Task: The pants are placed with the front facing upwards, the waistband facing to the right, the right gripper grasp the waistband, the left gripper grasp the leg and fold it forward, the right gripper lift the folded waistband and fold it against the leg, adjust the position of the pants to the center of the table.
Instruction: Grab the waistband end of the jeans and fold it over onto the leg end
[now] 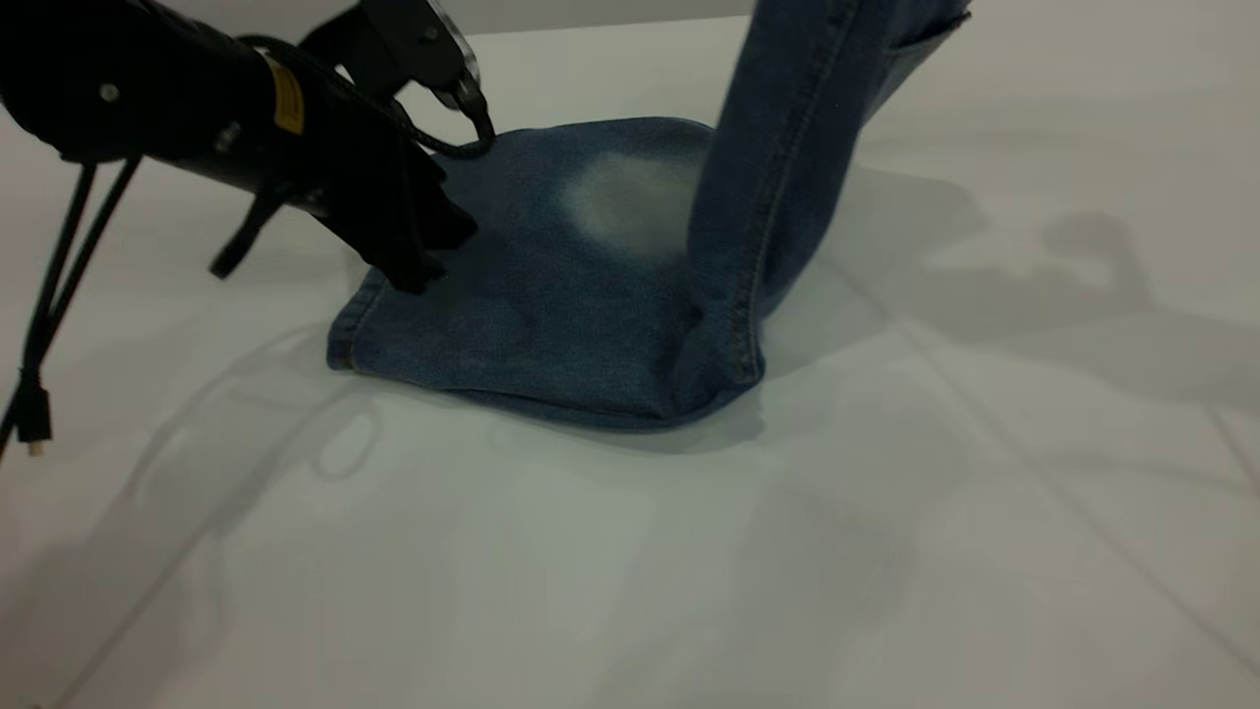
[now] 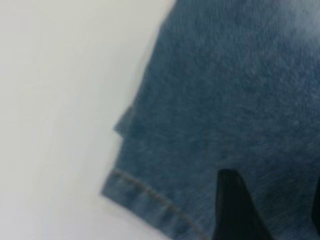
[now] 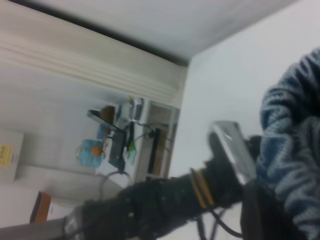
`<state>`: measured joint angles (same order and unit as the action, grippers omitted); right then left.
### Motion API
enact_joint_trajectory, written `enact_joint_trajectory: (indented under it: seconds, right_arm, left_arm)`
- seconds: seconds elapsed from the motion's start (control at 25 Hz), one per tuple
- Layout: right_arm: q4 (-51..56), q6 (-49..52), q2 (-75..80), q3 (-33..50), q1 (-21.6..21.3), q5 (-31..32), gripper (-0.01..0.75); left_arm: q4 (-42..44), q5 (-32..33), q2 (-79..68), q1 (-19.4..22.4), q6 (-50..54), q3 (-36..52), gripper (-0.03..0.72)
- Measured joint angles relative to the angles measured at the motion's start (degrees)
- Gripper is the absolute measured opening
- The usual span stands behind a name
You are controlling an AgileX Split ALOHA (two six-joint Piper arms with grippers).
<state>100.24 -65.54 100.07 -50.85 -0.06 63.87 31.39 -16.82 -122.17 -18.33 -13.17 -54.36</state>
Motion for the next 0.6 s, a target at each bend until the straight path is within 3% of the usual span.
enact_joint_trajectory:
  seconds: [0.28,0.6]
  right_arm:
    - [-0.23,-0.80,0.00,0.00,3.57,-0.89,0.049]
    - [-0.18,-4.21,0.00,0.00,6.94,-2.73,0.049]
  left_arm:
    - [0.21,-4.46,-3.49,-1.98,0.16,-0.05,0.342]
    - [0.34,-4.14,-3.13,-3.55,0.16,-0.05,0.342]
